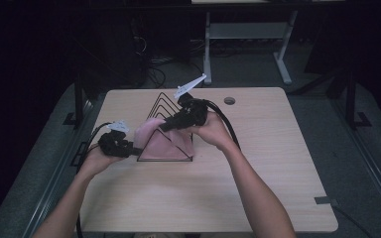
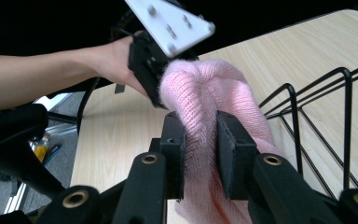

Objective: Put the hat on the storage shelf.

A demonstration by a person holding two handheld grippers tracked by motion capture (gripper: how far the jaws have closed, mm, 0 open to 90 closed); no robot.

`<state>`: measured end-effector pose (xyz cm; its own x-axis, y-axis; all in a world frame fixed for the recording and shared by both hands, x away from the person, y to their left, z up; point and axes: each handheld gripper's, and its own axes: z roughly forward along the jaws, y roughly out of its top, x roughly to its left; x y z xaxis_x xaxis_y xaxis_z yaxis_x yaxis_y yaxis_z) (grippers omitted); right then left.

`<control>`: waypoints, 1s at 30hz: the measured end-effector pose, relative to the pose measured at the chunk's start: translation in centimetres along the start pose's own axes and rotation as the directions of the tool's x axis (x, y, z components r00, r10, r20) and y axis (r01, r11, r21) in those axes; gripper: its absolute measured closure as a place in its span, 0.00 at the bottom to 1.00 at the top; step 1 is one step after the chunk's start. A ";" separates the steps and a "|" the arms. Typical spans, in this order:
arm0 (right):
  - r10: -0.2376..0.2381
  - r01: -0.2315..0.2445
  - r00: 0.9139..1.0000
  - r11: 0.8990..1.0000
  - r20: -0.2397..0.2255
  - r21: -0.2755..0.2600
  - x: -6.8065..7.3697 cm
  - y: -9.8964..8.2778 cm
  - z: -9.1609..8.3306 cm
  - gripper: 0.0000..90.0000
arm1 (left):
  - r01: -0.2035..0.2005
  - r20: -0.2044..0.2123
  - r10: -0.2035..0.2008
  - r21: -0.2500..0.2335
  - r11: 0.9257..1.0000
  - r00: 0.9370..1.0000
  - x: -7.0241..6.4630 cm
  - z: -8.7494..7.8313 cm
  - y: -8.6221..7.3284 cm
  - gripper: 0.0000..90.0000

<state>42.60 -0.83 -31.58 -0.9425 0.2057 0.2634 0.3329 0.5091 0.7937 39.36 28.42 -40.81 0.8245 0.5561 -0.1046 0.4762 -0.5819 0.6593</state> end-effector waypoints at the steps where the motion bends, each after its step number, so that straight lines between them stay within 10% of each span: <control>1: 0.000 0.000 1.000 1.000 -0.006 0.003 -0.1 0.0 0.1 0.82 | -0.019 0.007 0.019 0.002 1.000 1.000 0.0 -0.3 0.3 0.74; 5: 0.011 -0.011 1.000 1.000 0.002 0.005 0.2 0.0 -0.1 0.71 | -0.044 0.006 0.044 0.012 0.999 0.999 -0.4 -0.5 0.8 0.92; 11: 0.018 -0.018 1.000 1.000 0.004 -0.009 0.1 -0.6 -0.6 0.66 | -0.033 0.002 0.033 0.025 0.999 0.999 -0.3 -0.4 0.6 0.93; 21: 0.049 -0.050 0.999 0.997 -0.015 -0.057 -0.4 -1.6 -0.1 0.87 | -0.018 0.001 0.018 0.076 0.997 1.000 0.4 0.1 0.2 0.92; 30: 0.055 -0.054 0.998 0.996 0.013 -0.076 -0.4 -2.0 -0.8 0.66 | -0.032 -0.013 0.032 0.059 0.998 0.999 -0.3 -0.2 0.5 0.85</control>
<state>42.25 -2.58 -32.88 -0.9224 0.2443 0.2992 0.3798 0.4326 0.8177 39.34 28.07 -40.34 0.8354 0.5447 -0.0734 0.4670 -0.6330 0.6174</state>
